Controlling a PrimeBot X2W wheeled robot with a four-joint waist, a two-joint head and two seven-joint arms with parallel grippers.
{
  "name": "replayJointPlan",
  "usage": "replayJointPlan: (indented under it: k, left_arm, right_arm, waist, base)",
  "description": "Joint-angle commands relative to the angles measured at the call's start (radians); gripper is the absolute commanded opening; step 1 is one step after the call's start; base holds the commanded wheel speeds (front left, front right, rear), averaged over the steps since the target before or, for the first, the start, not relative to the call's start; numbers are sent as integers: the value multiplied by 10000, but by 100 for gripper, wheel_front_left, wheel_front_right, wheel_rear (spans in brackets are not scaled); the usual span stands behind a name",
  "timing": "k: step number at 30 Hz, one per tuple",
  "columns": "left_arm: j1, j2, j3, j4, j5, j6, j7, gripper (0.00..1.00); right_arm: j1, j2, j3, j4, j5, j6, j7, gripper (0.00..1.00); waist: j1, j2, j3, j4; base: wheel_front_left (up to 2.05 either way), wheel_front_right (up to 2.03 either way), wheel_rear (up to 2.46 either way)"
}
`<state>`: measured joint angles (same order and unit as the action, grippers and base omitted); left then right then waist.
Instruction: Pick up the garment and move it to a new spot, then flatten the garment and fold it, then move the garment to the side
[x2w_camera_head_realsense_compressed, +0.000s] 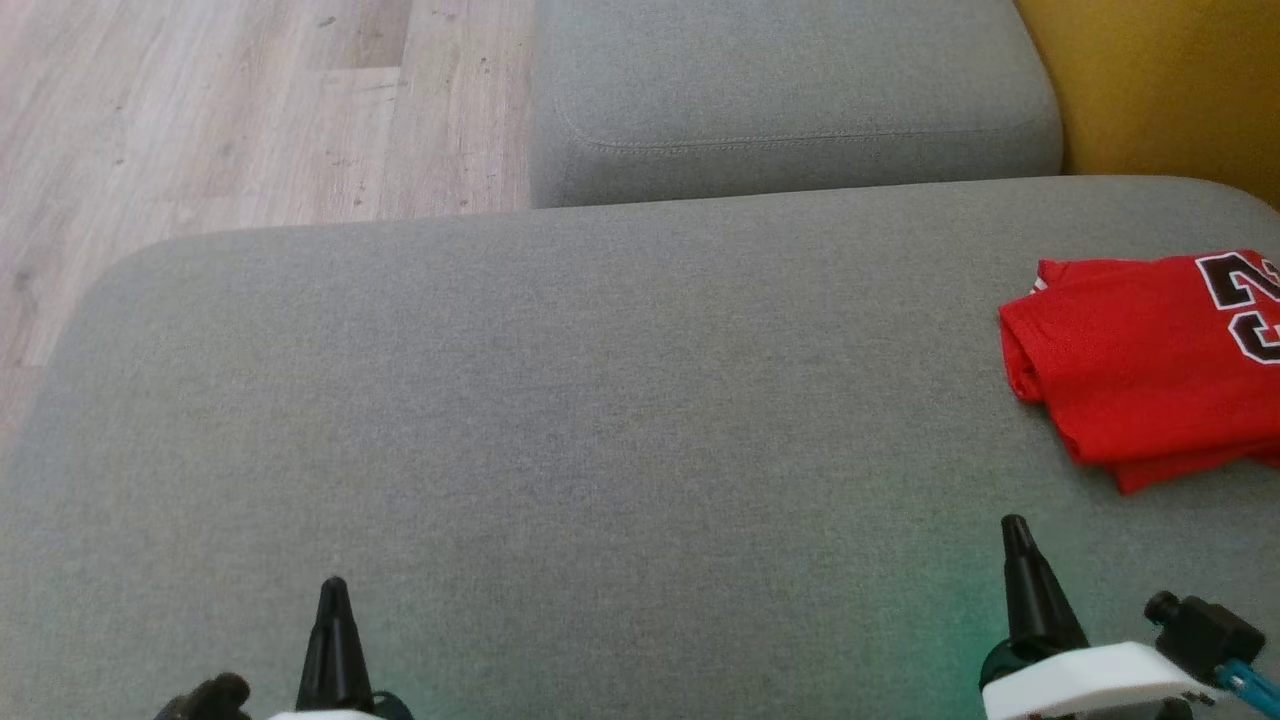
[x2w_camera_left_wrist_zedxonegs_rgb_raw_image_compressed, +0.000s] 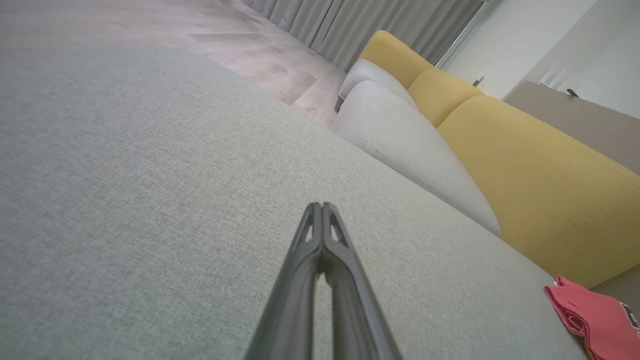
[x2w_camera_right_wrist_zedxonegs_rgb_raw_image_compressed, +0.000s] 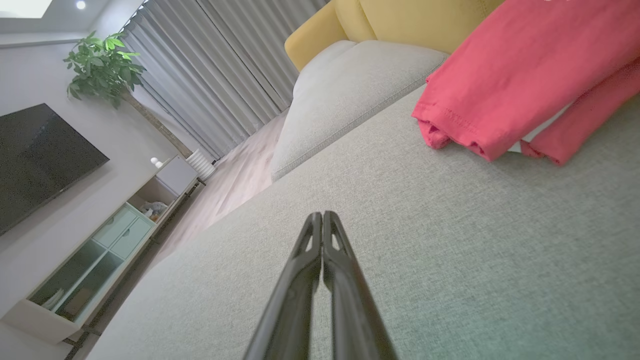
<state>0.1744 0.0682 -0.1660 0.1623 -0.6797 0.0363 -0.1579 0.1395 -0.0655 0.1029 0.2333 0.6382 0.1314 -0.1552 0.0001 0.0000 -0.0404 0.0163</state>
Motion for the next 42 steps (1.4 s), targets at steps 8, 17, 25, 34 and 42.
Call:
replayJointPlan:
  k: [8,17,25,34,42]
  left_arm:
    - [-738,136,400,-154,-1138,-214,253,0]
    - [-1010,152,640,-30,-2302,-410,517,0]
    - [-1201,160,814,59,-3109,-546,706,0]
    - [-1449,164,1044,175,-4145,-722,956,0]
    - [-1669,165,1255,279,-5061,-879,1182,0]
  right_arm:
    - [-736,-165,-166,-248,1209,-3,265,0]
    - [-963,-175,-363,-203,2412,-4,532,0]
    - [-1122,-177,-505,-172,3245,-4,723,0]
    - [-1328,-176,-695,-132,4317,-5,974,0]
    - [-1511,-172,-869,-95,5265,-5,1201,0]
  waist:
    - [0,0,45,-17]
    - [0,0,98,-36]
    - [0,0,135,-50]
    - [0,0,182,-68]
    - [0,0,224,-83]
  base:
    - [0,0,0]
    - [0,0,0]
    - [0,0,0]
    - [0,0,0]
    - [0,0,0]
